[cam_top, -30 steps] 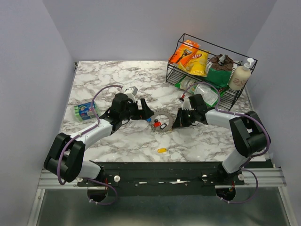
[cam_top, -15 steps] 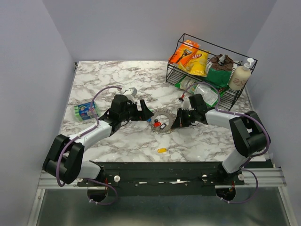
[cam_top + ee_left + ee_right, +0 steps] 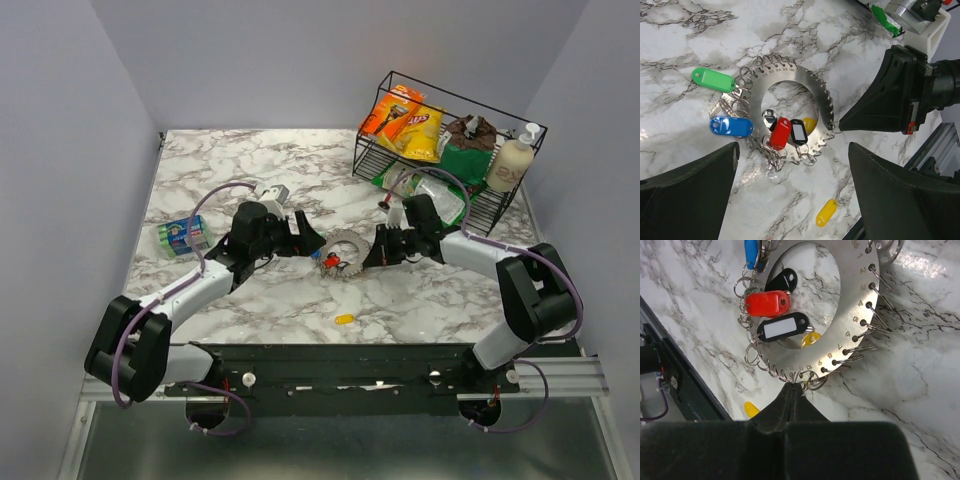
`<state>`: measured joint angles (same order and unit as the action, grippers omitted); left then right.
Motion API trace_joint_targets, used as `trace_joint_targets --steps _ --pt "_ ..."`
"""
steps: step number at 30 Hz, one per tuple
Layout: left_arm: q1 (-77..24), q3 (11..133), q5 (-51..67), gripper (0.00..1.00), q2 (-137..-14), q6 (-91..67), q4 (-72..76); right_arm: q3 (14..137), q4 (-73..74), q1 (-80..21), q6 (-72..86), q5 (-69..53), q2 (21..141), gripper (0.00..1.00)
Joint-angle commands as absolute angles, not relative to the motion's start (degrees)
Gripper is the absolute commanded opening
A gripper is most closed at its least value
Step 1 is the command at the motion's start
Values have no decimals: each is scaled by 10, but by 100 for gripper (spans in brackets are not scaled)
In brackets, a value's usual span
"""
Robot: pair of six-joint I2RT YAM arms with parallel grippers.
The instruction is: Put the keys on the keyring
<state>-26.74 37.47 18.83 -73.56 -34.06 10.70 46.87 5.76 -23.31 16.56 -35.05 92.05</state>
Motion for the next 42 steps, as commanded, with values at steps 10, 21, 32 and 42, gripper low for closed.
trace_joint_targets --steps 10,21,32,42 --pt "-269 354 231 99 -680 -335 154 508 83 -242 138 -359 867 1" --pt "-270 344 276 99 -661 -327 199 516 91 -243 122 -356 836 1" --pt "-279 340 292 99 -634 -316 215 514 78 -245 109 -375 804 1" --pt "-289 336 289 99 -620 -311 220 526 69 -246 105 -373 780 1"
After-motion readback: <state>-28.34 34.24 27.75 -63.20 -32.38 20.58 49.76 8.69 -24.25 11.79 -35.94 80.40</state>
